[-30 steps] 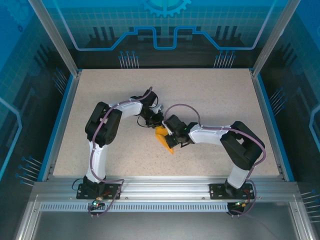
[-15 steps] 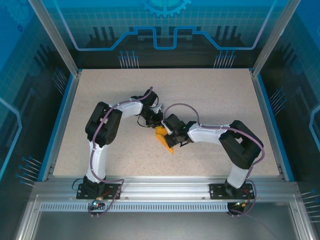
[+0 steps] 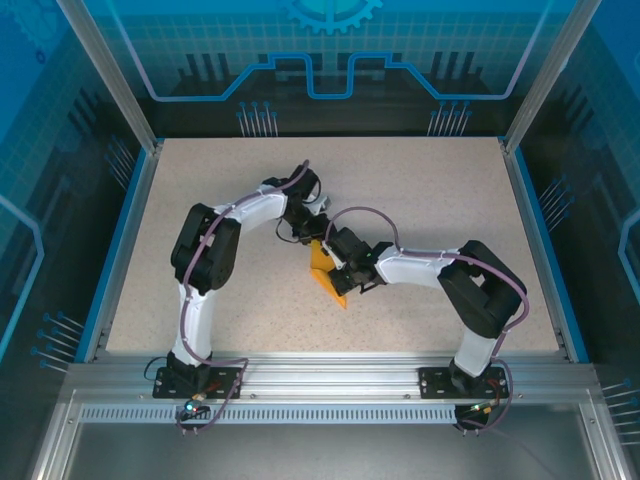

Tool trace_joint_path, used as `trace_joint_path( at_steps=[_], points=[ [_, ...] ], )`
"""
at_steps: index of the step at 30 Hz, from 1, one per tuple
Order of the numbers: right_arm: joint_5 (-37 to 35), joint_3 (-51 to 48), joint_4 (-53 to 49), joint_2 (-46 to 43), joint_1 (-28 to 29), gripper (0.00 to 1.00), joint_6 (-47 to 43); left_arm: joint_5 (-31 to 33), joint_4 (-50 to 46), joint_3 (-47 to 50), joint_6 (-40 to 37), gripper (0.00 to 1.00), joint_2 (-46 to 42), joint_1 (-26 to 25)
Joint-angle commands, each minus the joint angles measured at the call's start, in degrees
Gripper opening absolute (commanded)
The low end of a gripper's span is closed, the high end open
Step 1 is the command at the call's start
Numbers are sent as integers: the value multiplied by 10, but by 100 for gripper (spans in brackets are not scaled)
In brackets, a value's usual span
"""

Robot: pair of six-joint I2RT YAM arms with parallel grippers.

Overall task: Fold a paper plane with a square sheet of paper (fold left side to right side)
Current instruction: Third fold the triangle at the center of the table.

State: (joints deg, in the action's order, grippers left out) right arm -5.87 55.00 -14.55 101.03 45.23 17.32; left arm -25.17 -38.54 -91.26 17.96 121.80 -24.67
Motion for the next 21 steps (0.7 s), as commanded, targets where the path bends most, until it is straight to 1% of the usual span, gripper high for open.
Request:
trace_joint_path(
  at_steps=[1,4,6,10,12,14,21],
  points=[
    [33,-6,-53,31,1,0,-12,18,-38,-3,-19,36,-50,16],
    [33,-5,-54,31,2,0,-14,18,-13,53,-10,30,-94,29],
    [34,-4,-53,32,1,0,-15,5,9,95,-5,26,-127,34],
    [37,-2,-51,36,1,0,-16,-49,58,178,5,22,-180,34],
    [39,-2,-50,39,1,0,-16,-89,83,205,16,21,-191,34],
    [39,-2,-49,39,1,0,-16,-112,103,227,29,20,-195,33],
    [37,1,-53,40,1,0,-17,-136,149,281,52,19,-189,23]
  ],
)
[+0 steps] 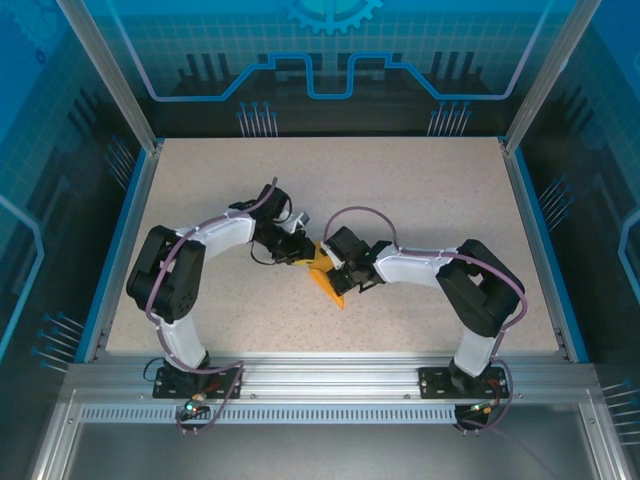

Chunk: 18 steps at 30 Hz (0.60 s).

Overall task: Fold a paper plane with a square sheet of paper (fold left side to right side)
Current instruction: Third fold the triangle at the center of the table.

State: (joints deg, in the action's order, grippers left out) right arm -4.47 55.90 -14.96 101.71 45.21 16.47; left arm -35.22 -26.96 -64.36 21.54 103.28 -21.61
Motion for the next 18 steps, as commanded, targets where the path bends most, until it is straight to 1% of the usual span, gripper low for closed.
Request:
trace_joint_path(
  at_steps=[1,8,12,18],
  points=[
    [23,-7,-49,33,2,0,-9,-39,37,16,18,19,-1,-9],
    [21,-6,-54,35,1,0,-9,-47,54,22,25,19,21,-26],
    [21,-7,-53,36,1,0,-8,-40,59,25,27,19,34,-35],
    [23,-6,-53,37,1,0,-8,-24,67,31,30,19,54,-36]
  ],
)
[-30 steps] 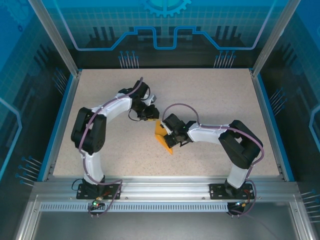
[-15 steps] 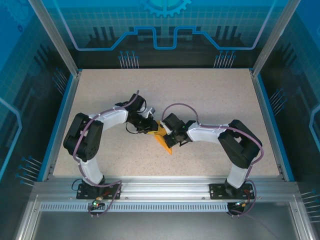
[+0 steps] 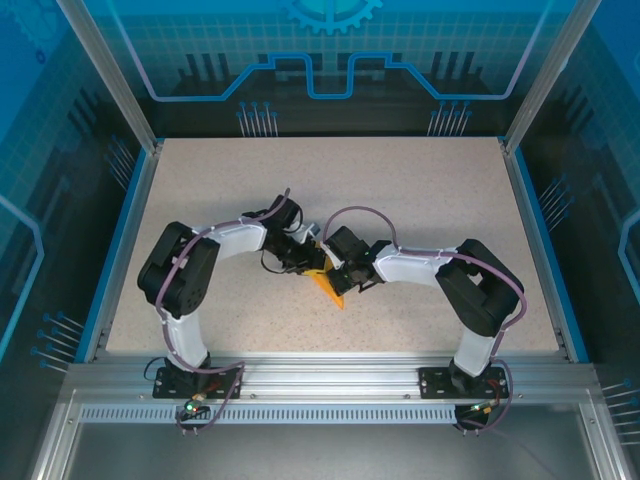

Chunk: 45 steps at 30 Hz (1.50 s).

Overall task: Fold a paper plane with a square sheet of paper (fold left side to right side)
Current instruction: Third fold the triangle at the center of the table.

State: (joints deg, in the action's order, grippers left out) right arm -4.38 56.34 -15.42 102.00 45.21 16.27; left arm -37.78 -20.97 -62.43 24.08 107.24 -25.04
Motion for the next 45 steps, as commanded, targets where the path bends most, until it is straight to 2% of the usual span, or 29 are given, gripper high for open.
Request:
trace_joint_path(
  at_steps=[1,21,26,39,43,45],
  points=[
    [22,-10,-49,35,1,0,-7,5,7,12,4,19,18,-2],
    [24,-6,-49,34,-1,0,-1,57,3,27,1,19,51,-1],
    [34,3,-41,22,-16,0,16,74,-6,29,-2,19,59,-2],
    [35,-10,-47,-68,-52,24,51,82,-7,29,-1,18,76,-2],
    [53,-20,-74,-113,-49,24,80,83,-9,26,-2,18,75,-2],
    [71,-30,-80,-133,-42,19,108,84,-10,26,-3,18,75,-2]
  ],
)
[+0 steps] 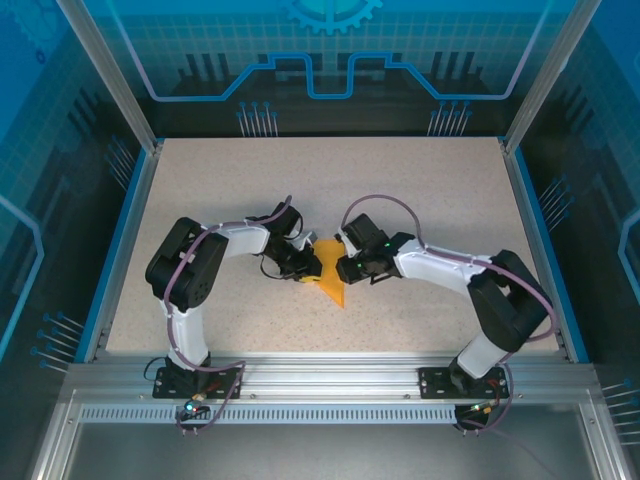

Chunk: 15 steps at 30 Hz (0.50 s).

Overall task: Fold a paper plane with a square sheet of paper (fold left side to right side)
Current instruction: Third fold the triangle at the center of the table.

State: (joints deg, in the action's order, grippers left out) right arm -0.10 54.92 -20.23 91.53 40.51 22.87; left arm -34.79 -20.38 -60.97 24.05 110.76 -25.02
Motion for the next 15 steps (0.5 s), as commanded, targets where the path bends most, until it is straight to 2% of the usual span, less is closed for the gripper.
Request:
trace_joint_path(
  at_steps=[1,6,10,15],
  points=[
    [37,-21,-29,-35,9,16,59,54,-17,11,-2,18,39,-2],
    [77,-39,28,-25,50,4,161,55,-18,10,-3,18,40,-2],
    [88,-36,72,17,71,0,218,56,-20,7,-4,18,39,-2],
    [79,-14,80,62,81,0,241,56,-21,6,-4,18,38,-2]
  ],
)
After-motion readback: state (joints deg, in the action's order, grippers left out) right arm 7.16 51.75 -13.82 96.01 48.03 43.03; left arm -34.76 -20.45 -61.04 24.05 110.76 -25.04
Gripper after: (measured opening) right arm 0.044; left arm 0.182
